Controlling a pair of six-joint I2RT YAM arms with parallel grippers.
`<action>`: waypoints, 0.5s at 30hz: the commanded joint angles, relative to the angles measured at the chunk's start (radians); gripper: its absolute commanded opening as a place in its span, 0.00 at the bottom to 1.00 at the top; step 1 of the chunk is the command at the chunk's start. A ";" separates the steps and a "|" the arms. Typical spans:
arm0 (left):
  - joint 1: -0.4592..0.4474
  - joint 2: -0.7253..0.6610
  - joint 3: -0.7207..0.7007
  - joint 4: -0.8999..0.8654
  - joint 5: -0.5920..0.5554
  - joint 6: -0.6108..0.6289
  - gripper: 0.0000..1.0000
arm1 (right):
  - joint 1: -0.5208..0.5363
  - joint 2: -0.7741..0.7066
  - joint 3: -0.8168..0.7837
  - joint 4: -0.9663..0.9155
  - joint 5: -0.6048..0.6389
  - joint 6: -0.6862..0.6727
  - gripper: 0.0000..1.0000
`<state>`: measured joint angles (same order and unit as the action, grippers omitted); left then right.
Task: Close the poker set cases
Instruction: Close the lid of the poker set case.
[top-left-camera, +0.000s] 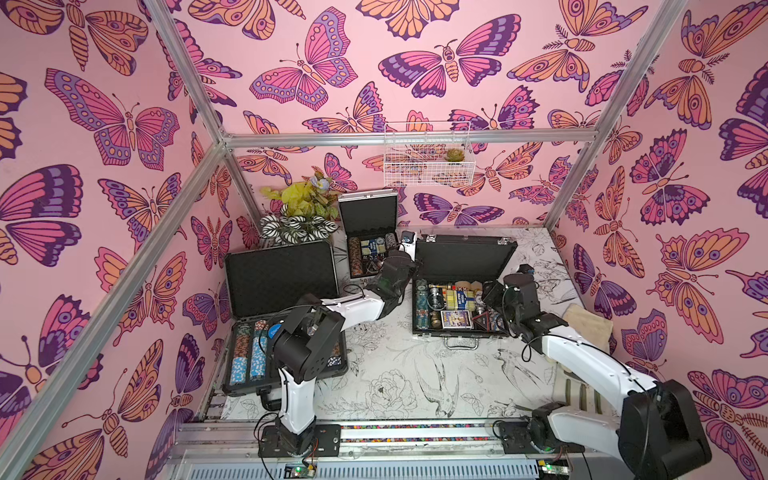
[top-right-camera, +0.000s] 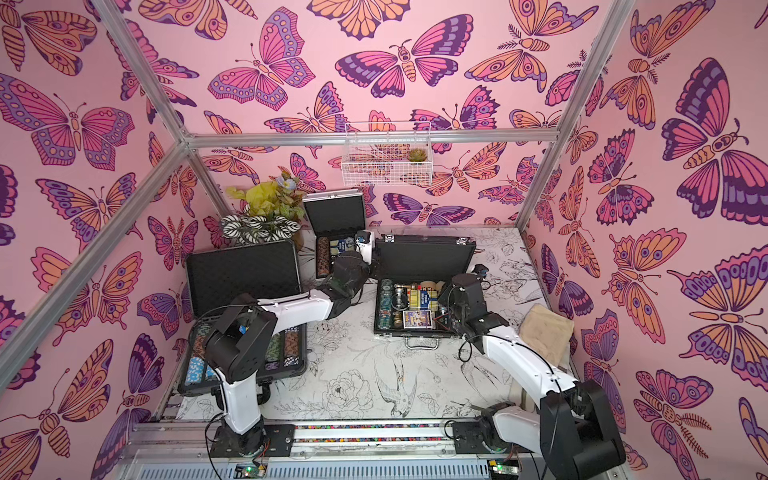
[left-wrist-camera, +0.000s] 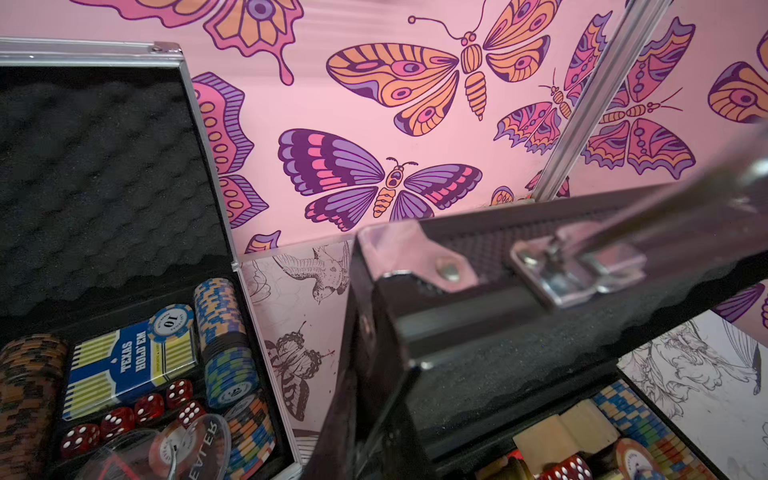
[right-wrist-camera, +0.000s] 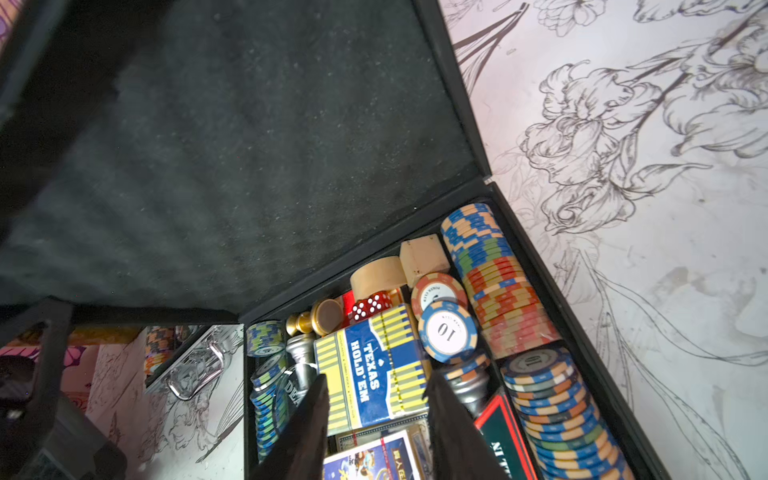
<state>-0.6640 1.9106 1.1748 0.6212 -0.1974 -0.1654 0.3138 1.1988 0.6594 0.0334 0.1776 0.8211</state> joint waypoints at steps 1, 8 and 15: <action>-0.048 -0.020 -0.072 -0.060 0.096 -0.065 0.13 | -0.008 -0.028 -0.019 -0.005 0.039 0.018 0.42; -0.072 -0.053 -0.147 -0.045 0.075 -0.077 0.15 | -0.007 -0.030 -0.019 0.007 0.053 0.003 0.42; -0.080 -0.098 -0.238 -0.023 0.061 -0.137 0.30 | -0.007 -0.028 -0.027 0.008 0.037 0.021 0.42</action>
<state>-0.7231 1.8259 0.9756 0.6483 -0.2005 -0.2535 0.3138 1.1793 0.6384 0.0376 0.2085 0.8333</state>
